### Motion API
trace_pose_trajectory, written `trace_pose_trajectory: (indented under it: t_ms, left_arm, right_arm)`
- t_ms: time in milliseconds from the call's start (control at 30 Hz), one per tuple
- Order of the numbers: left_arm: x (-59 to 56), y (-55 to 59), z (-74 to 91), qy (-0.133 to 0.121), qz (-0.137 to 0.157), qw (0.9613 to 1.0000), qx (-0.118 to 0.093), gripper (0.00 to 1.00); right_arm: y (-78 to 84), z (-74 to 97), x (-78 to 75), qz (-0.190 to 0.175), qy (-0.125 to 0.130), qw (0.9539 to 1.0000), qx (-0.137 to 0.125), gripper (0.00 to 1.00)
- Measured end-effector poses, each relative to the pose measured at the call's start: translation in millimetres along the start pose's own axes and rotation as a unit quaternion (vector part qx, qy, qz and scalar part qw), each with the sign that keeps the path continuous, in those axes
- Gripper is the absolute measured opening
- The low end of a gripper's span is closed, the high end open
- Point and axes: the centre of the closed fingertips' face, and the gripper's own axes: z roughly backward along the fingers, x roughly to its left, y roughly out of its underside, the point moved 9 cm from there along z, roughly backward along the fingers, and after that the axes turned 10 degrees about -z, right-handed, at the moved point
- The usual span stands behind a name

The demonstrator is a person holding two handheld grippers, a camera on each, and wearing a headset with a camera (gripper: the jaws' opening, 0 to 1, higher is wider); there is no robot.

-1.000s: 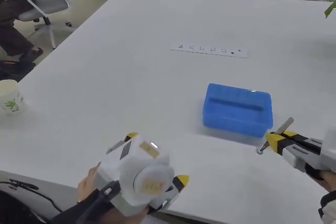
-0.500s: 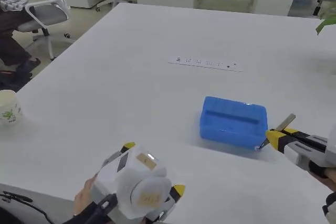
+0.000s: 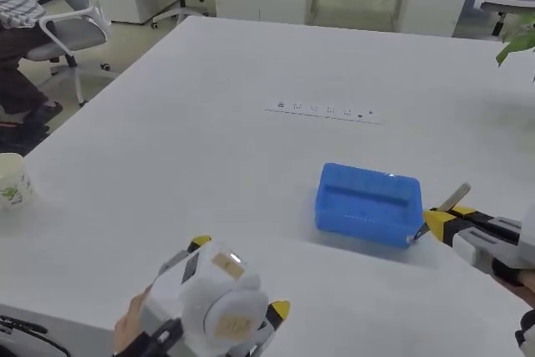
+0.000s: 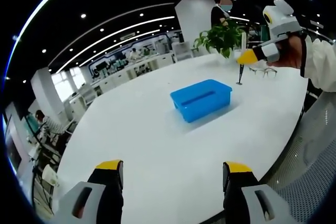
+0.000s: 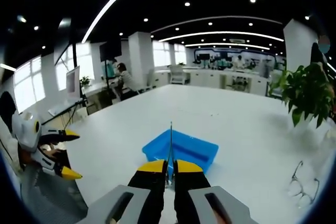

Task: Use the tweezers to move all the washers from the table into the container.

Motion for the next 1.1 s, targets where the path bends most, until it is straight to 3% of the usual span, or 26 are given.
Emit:
trace_pose_trajectory:
  t_ms: [533, 1100]
  left_arm:
    - [-1.5, 0.7, -0.7, 0.004, -0.005, 1.0, 0.007, 0.78]
    - [-3.2, 3.3, -2.2, 0.013, -0.005, 0.9997, 0.022, 0.79]
  right_arm:
    - [-17.3, -23.0, -14.1, 0.023, 0.017, 0.9995, -0.011, 0.02]
    - [2.3, -60.7, -33.0, 0.046, 0.038, 0.998, 0.023, 0.02]
